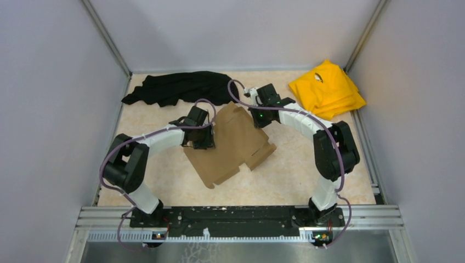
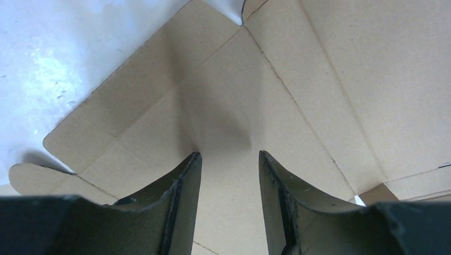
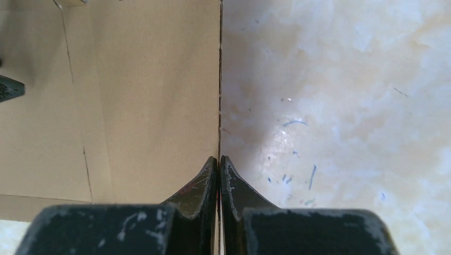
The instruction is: Fold the paper box
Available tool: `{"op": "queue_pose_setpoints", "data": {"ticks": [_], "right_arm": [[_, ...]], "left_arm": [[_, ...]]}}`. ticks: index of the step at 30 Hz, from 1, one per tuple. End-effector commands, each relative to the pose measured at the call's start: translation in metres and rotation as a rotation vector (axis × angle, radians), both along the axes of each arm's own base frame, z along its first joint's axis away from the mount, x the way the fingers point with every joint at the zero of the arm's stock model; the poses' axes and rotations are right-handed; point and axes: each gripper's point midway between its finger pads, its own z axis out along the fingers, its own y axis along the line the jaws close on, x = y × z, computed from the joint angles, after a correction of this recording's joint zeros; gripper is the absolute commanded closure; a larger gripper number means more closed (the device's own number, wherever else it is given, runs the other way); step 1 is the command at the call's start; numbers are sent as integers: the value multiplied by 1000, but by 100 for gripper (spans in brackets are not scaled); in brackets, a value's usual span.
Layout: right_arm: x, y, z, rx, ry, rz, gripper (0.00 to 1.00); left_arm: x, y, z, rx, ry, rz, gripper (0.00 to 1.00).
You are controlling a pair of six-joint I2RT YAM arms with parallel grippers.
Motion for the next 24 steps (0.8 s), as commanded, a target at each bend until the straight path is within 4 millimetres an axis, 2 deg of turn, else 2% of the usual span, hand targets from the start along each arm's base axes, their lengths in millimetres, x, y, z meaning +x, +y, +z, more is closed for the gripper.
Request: {"op": "queue_pose_setpoints", "data": {"ticks": [1, 8, 13, 19, 24], "right_arm": [[6, -12, 39, -160, -146, -45, 98], [-3, -17, 59, -320, -255, -107, 98], [-9, -33, 75, -416, -332, -168, 99], [-15, -44, 78, -490, -377, -199, 99], [-19, -43, 76, -564, -413, -195, 99]], "left_arm": [[10, -19, -4, -75, -23, -7, 49], [20, -29, -11, -136, -68, 4, 50], [24, -35, -16, -177, -93, 12, 50], [35, -45, -21, -225, -127, 17, 50], [39, -53, -28, -268, -132, 16, 50]]}}
